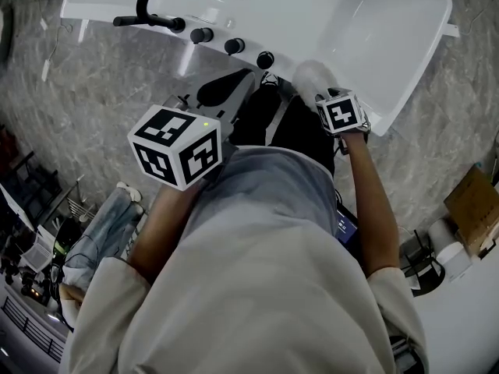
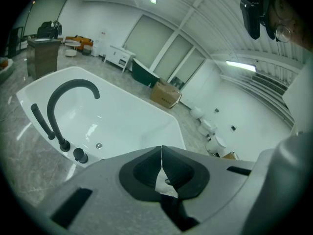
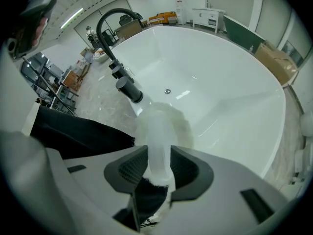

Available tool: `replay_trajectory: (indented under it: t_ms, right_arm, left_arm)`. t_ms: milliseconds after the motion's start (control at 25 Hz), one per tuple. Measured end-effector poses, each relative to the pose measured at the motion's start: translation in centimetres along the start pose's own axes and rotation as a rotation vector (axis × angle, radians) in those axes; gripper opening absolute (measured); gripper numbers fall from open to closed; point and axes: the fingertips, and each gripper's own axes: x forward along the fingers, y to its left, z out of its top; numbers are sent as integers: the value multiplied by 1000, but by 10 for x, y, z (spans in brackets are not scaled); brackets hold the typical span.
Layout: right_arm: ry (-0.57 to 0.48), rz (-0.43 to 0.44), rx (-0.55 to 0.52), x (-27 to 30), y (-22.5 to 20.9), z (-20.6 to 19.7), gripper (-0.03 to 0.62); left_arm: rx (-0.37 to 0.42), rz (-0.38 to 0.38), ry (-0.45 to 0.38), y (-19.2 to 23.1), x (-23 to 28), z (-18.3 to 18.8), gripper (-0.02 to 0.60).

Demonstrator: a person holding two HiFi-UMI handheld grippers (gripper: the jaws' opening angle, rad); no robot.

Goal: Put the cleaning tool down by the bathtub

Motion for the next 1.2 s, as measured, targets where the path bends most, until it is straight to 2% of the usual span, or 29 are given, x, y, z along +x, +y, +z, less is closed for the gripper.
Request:
replay_trajectory:
  t_ms: [1200]
  right_arm:
    - [-61,15,52,-25,1,-1,130]
  left_arm:
    - [42,-57,2,-18,7,7,9]
